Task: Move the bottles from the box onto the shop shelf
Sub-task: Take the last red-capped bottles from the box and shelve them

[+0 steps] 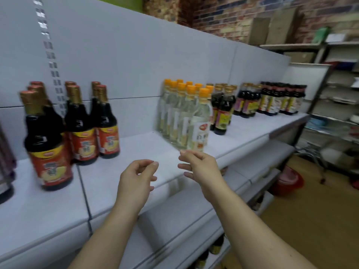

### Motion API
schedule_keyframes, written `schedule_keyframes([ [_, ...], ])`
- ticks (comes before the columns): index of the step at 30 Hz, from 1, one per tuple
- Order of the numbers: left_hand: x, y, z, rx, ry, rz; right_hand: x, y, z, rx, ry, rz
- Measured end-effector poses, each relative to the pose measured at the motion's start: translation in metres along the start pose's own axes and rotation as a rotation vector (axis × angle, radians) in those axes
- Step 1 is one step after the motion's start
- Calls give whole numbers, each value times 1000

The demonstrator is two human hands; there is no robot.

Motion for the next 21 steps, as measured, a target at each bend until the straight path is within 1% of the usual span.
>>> schedule_keyframes([
  [4, -61, 18, -13, 22, 11, -105, 66, 7, 19, -36, -6, 96],
  [8, -116, 44, -42, 64, -20, -194, 127, 18, 48, -104, -17, 174],
  [16, -203, 110, -115, 193, -93, -361, 230, 49, 136, -246, -23, 309],
  [21, -241, 154, -164, 294, -121, -418, 279, 71, 193, -338, -50, 394],
])
Point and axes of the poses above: each hand's wrist, its own y-axis away from the middle knuckle, its own x-axis out of the back of the hand, z = x × y, the point moved 10 cm from there along -y, towards the middle knuckle, and after that the axes turned 10 degrees about -x, right-handed, at the moved point
